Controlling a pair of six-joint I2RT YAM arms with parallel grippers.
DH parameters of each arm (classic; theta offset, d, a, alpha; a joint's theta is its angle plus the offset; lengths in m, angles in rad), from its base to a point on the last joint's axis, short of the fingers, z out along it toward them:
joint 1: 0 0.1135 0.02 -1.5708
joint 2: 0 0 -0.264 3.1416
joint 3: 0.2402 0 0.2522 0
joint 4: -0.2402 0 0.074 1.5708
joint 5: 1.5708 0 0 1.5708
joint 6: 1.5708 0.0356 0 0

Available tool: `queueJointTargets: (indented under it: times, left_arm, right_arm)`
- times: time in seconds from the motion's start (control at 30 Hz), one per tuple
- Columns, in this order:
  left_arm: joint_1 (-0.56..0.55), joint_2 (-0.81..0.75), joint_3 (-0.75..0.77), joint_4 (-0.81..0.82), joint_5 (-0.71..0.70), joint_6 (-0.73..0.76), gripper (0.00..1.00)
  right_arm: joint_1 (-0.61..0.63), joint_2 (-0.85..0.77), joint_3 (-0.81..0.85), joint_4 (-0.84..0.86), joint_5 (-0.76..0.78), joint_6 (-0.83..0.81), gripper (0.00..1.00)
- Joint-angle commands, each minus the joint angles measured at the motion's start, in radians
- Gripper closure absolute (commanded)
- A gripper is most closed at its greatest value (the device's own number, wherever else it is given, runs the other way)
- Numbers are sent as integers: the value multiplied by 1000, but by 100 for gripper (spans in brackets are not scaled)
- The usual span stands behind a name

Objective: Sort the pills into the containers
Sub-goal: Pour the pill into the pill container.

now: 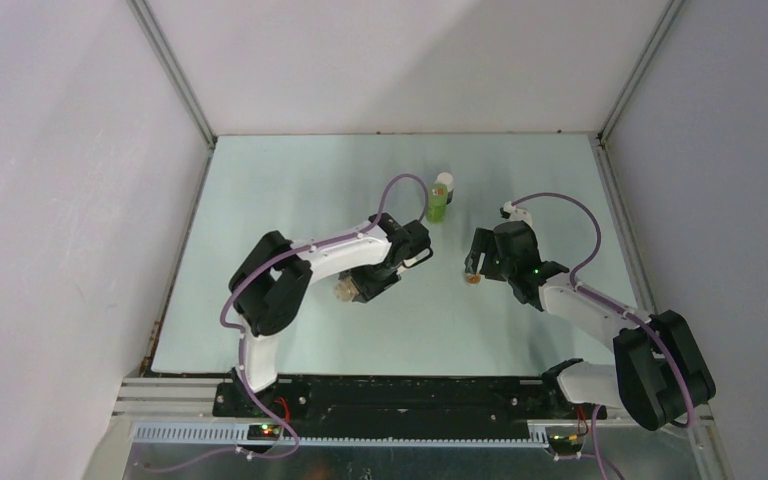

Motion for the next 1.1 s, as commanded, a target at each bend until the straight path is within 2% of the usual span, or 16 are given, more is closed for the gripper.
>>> queueJointTargets:
  times: [0.0,1.07]
  left_arm:
    - [-11,-2,44,-22,-17,16,100]
    - [-38,46,67,-69,-70,12,100]
  right_arm:
    - [-4,-4,7,17,2,8,21]
    - [-4,-5,7,16,-2,8,21]
